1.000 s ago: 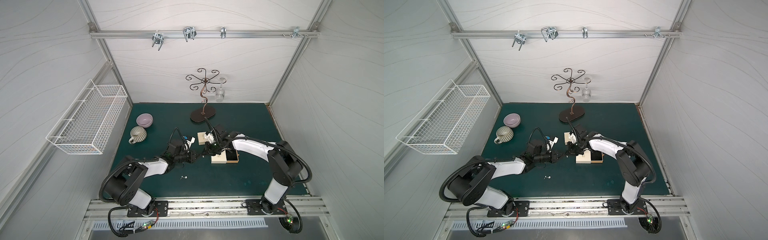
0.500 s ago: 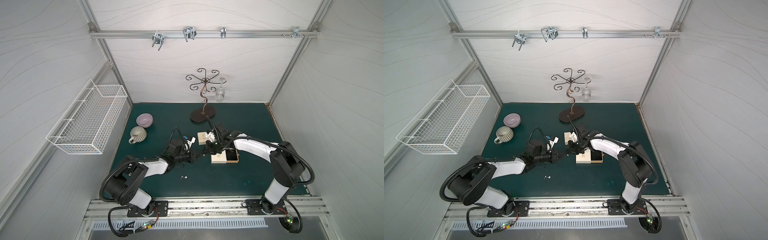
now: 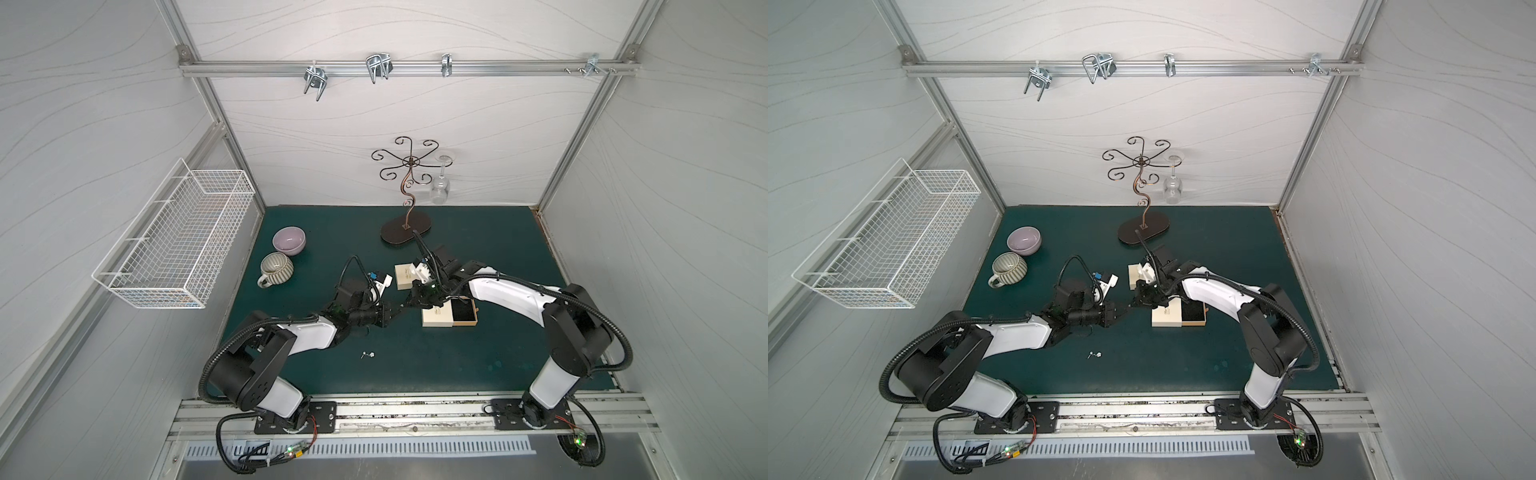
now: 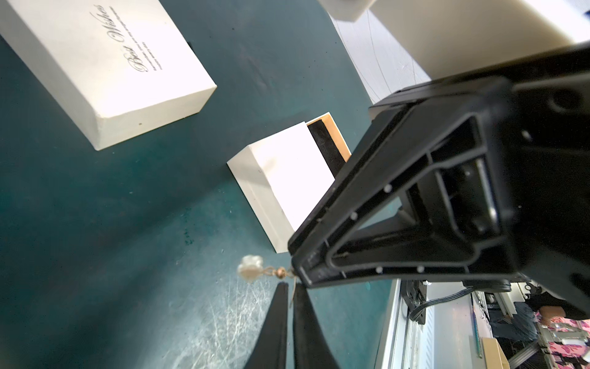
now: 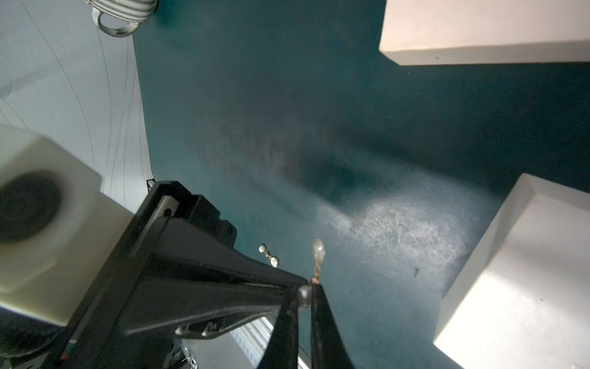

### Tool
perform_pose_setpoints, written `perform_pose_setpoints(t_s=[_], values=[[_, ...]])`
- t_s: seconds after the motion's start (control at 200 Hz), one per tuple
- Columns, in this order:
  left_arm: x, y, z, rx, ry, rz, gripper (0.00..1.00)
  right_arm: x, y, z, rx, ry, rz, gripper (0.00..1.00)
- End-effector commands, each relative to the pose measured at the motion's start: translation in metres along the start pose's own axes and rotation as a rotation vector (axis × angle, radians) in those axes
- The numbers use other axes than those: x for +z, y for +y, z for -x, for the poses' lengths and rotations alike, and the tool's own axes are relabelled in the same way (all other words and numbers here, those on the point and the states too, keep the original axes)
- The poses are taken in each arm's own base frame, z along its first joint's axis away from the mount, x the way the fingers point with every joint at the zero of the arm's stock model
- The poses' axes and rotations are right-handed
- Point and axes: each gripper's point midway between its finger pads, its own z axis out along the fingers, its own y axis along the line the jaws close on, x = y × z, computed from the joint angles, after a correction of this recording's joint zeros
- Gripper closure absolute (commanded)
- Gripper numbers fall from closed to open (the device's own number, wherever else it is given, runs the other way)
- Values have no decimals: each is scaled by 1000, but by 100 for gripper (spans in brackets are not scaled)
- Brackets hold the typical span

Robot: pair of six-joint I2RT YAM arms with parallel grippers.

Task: Place the earrings into the drawer-style jewelry box
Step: Pick up the earring from the center of the board.

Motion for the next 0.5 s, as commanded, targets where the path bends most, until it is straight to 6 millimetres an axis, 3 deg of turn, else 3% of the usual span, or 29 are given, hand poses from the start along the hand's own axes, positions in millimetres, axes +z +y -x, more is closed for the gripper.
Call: perform_pose_setpoints(t_s=[0.0,0.34,0.495], values=[[-2,-13,16,62,-45,-32,98,-9,11,-4,-15,-4,39,91],[-4,-15,17,62,-47,-29,100,-12,11,-4,-24,-14,38,91],[-6,-16,17,63,-48,-29,100,-17,13,-3,-43,-29,50,82]])
